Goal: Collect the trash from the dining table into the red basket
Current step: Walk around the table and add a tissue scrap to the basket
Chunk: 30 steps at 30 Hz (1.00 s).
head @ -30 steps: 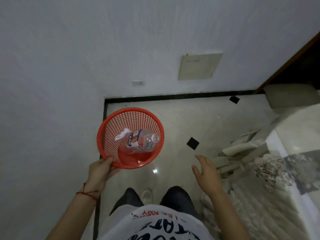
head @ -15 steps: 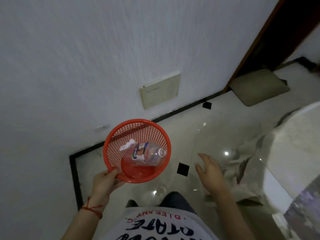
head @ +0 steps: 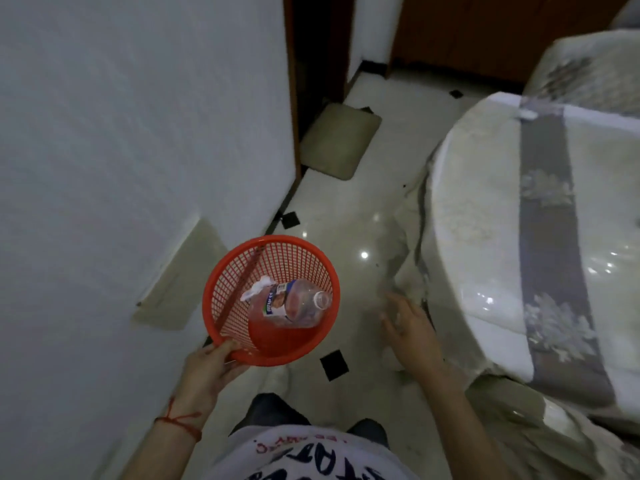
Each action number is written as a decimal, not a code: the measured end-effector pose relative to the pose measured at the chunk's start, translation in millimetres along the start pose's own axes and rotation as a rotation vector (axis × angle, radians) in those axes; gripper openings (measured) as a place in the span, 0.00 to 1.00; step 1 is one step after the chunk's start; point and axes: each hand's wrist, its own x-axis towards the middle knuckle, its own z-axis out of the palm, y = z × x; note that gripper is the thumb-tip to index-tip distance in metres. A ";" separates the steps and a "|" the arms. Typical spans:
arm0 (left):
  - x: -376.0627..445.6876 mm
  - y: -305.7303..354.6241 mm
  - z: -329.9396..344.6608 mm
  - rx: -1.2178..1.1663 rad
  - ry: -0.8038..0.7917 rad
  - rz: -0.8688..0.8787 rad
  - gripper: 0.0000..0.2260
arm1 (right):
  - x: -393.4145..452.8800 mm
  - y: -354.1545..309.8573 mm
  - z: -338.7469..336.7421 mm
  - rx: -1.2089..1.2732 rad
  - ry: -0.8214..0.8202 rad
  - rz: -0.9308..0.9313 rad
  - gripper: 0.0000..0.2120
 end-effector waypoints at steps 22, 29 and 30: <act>190.6 187.1 157.8 0.305 -0.281 -0.032 0.03 | 178.8 -27.3 -19.3 0.132 0.310 0.341 0.21; 228.5 238.1 270.1 0.245 -0.215 -0.036 0.02 | 317.2 4.9 -74.3 0.087 0.311 0.292 0.20; 231.8 247.6 288.6 0.247 -0.223 -0.028 0.02 | 333.9 10.5 -84.4 0.093 0.324 0.289 0.20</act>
